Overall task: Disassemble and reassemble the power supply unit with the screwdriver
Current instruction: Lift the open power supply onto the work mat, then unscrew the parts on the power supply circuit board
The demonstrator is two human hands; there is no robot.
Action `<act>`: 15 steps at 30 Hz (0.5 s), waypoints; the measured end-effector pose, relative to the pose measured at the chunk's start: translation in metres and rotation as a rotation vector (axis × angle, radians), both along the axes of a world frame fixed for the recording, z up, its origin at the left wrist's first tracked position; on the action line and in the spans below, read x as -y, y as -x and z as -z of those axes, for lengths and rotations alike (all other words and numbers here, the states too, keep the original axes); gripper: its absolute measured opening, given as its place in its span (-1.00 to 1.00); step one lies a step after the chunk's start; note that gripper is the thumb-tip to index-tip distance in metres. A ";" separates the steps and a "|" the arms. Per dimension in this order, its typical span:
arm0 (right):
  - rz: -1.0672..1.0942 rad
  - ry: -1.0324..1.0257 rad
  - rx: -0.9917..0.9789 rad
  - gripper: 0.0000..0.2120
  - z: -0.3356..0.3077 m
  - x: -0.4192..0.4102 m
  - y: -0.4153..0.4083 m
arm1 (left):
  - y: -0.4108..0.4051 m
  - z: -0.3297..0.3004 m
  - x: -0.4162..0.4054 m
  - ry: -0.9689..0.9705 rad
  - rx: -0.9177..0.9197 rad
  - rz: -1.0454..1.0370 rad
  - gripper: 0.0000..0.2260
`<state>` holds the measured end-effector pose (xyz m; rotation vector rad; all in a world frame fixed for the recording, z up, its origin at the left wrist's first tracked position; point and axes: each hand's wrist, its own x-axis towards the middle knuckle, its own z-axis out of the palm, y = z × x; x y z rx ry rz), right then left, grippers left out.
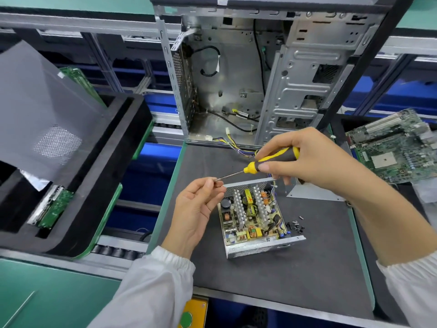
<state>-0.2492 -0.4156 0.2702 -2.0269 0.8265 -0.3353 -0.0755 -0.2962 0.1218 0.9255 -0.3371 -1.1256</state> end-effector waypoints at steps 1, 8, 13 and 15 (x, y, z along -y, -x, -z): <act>-0.004 -0.001 -0.001 -0.93 -0.001 0.001 -0.001 | -0.003 0.002 -0.001 -0.010 0.018 0.024 -0.84; -0.062 0.148 -0.108 -0.94 -0.006 0.001 -0.023 | -0.035 0.030 -0.021 -0.175 0.276 0.005 -0.74; -0.201 0.348 -0.309 -0.93 0.004 -0.004 -0.055 | -0.041 0.064 -0.020 -0.399 0.702 0.047 -0.86; -0.263 0.424 -0.376 -0.95 0.010 -0.007 -0.066 | -0.037 0.068 -0.013 -0.385 0.770 0.055 -0.83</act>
